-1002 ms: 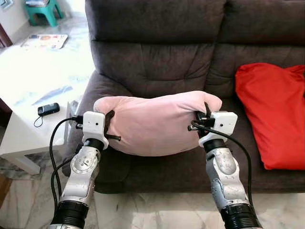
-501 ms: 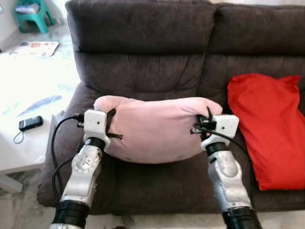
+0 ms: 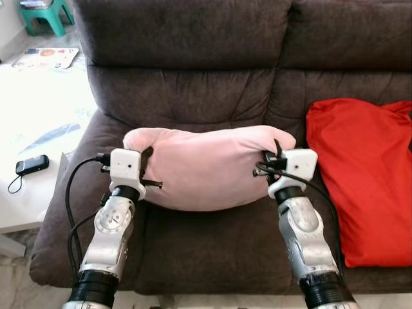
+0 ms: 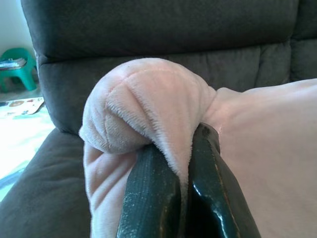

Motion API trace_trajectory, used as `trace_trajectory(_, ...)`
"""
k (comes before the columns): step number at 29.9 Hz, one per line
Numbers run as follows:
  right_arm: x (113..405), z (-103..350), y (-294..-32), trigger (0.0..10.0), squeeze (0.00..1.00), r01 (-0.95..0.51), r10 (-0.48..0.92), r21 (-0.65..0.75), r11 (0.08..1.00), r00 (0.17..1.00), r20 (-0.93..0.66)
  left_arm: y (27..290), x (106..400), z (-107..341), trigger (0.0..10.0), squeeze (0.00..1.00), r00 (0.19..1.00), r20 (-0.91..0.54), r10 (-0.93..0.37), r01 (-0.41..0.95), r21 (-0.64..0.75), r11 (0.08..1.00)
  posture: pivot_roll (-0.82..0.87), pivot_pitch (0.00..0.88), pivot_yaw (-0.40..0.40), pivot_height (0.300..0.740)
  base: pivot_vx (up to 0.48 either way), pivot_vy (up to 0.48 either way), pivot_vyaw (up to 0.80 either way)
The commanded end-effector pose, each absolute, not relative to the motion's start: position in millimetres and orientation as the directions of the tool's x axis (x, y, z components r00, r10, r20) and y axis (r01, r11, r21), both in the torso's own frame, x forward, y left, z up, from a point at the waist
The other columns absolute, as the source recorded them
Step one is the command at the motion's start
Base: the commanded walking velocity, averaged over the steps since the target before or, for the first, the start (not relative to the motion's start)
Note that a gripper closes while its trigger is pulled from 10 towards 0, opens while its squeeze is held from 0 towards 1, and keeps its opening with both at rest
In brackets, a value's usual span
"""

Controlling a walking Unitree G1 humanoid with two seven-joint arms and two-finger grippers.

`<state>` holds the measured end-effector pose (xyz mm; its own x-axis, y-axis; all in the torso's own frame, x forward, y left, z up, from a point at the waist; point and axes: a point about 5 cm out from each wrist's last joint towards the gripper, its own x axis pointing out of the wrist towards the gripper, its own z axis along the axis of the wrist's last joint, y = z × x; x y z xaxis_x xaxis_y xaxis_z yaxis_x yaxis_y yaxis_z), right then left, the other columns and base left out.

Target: Move the pillow to the sofa from floor

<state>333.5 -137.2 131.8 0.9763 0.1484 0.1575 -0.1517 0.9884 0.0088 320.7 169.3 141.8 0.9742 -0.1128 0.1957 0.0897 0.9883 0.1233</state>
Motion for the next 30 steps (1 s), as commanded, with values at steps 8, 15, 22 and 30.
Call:
trace_trajectory(8,377.6,172.2,-114.0,10.0,0.0,-0.235,0.248,-0.103,0.967,0.957,0.147,141.3,311.5,145.1,10.0,0.0,0.874,0.036,-0.485,0.472,0.179,0.863,0.1,0.103,-0.042,0.74,0.0,0.0,0.0)
trace_trajectory(15,395.6,187.1,-84.8,10.0,0.0,-0.363,0.376,-0.164,0.917,0.925,0.057,134.6,304.0,144.3,10.0,0.0,0.834,-0.008,-0.551,0.546,0.153,0.824,0.11,0.11,-0.061,0.74,0.0,0.0,0.0)
trace_trajectory(22,397.9,201.9,-49.5,10.0,0.0,-0.493,0.511,-0.206,0.845,0.858,0.042,146.5,305.5,144.3,10.0,0.0,0.904,0.04,-0.425,0.423,0.061,0.904,0.12,0.108,-0.077,0.74,0.0,0.0,0.0)
trace_trajectory(30,386.4,208.0,-16.6,10.0,0.0,-0.654,0.687,-0.253,0.713,0.724,0.063,139.0,302.4,145.0,10.0,0.0,0.891,0.047,-0.451,0.449,0.038,0.893,0.11,0.111,-0.079,0.74,0.0,0.0,0.0)
